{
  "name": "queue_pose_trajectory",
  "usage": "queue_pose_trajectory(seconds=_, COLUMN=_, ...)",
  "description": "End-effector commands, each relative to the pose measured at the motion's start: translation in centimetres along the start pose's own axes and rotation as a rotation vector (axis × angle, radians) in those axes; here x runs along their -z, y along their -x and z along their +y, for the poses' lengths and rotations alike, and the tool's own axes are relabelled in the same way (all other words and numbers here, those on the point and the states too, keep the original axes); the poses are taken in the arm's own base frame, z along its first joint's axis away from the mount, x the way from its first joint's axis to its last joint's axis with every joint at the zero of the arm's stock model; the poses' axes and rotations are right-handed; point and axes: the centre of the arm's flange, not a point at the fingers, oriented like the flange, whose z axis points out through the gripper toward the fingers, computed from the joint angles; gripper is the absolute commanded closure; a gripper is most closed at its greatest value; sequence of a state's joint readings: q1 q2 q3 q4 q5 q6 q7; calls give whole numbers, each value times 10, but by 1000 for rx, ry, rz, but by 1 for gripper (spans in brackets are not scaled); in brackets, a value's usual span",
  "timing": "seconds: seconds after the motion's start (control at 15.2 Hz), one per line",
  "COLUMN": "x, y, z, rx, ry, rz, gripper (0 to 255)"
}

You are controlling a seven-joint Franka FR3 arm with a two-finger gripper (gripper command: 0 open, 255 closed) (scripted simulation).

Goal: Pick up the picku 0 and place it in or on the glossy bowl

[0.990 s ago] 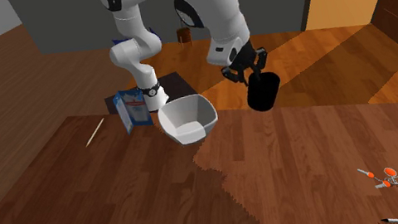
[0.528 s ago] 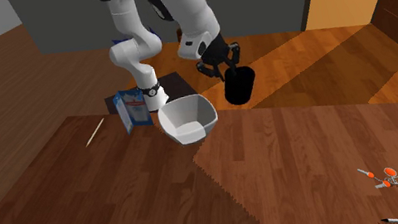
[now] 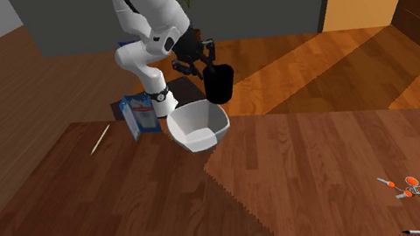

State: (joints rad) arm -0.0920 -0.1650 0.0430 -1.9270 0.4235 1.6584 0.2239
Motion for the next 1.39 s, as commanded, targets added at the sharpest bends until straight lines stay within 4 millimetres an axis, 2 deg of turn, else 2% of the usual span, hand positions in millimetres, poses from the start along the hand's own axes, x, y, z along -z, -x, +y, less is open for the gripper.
queue_pose_trajectory(seconds=0.0, x=9, y=14, z=23, rx=1, ry=-1, rz=0, gripper=255)
queue_pose_trajectory(seconds=0.26, x=30, y=38, z=65, rx=1, ry=-1, rz=0, gripper=255)
queue_pose_trajectory(seconds=0.33, x=39, y=48, z=82, rx=1, ry=-1, rz=0, gripper=255)
queue_pose_trajectory(seconds=1.32, x=-33, y=32, z=111, rx=1, ry=-1, rz=0, gripper=255)
